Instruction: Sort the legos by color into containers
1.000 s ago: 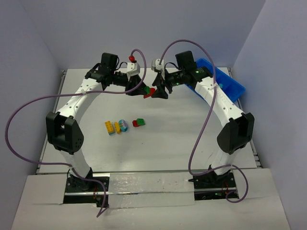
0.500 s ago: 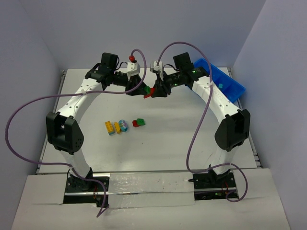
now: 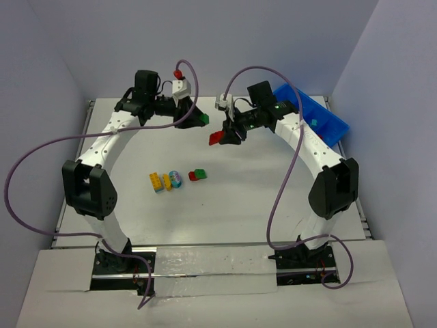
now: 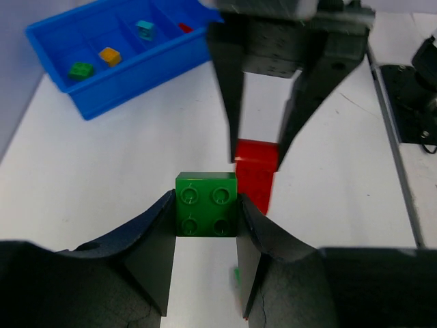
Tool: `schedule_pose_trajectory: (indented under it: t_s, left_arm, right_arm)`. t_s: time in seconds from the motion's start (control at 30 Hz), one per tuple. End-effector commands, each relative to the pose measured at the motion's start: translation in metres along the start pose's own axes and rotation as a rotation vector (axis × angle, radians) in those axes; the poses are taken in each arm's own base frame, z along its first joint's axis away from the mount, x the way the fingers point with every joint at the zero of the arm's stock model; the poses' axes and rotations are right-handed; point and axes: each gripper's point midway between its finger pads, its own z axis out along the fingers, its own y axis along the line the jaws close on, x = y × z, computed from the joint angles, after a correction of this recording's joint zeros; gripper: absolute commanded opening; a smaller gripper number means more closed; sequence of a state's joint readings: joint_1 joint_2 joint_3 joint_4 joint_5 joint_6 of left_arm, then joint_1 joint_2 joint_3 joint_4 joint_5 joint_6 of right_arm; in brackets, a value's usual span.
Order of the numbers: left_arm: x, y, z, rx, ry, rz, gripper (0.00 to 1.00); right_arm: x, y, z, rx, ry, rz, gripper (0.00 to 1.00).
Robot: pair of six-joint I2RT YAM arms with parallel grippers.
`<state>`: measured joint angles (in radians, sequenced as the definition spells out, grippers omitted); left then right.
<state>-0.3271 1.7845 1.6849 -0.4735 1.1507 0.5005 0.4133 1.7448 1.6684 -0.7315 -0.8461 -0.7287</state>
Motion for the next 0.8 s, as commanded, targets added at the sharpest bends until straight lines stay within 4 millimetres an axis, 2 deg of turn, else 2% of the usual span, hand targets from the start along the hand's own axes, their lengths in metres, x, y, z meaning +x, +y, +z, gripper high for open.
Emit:
schedule_pose_trajectory:
  t_s: [0.0, 0.07, 0.13, 0.17, 0.27, 0.33, 0.43, 0.53, 0.63, 0.77]
  left_arm:
    - [-0.07, 0.014, -0.034, -0.088, -0.112, 0.148, 0.0]
    - [-0.074, 0.016, -0.036, -0.102, -0.123, 0.149, 0.0]
    - [-0.069, 0.02, -0.036, -0.125, -0.118, 0.141, 0.0]
    - [-0.069, 0.02, -0.036, -0.127, -0.117, 0.139, 0.0]
    - [-0.048, 0.034, -0.032, -0.195, -0.081, 0.093, 0.0]
    - [-0.04, 0.04, -0.031, -0.23, -0.067, 0.072, 0.0]
    - [-0.032, 0.043, -0.024, -0.235, -0.056, 0.052, 0.0]
    - [-0.027, 0.046, -0.016, -0.224, -0.055, 0.03, 0.0]
    - [-0.027, 0.047, -0.008, -0.217, -0.058, 0.03, 0.0]
    - [-0.028, 0.05, -0.005, -0.218, -0.06, 0.03, 0.0]
  right_arm:
    - [0.029, 0.006, -0.02, 0.038, 0.085, 0.038, 0.0]
    - [0.041, 0.002, -0.03, 0.069, 0.106, 0.069, 0.0]
    - [0.052, -0.008, -0.048, 0.129, 0.122, 0.109, 0.0]
    - [0.053, -0.009, -0.05, 0.137, 0.124, 0.114, 0.0]
    - [0.074, -0.036, -0.104, 0.313, 0.14, 0.222, 0.0]
    - [0.086, -0.045, -0.135, 0.408, 0.167, 0.253, 0.0]
    - [0.111, -0.055, -0.194, 0.551, 0.236, 0.278, 0.0]
    - [0.135, -0.06, -0.242, 0.653, 0.316, 0.304, 0.0]
    - [0.163, -0.069, -0.281, 0.745, 0.403, 0.37, 0.0]
    - [0.194, -0.086, -0.307, 0.839, 0.476, 0.502, 0.0]
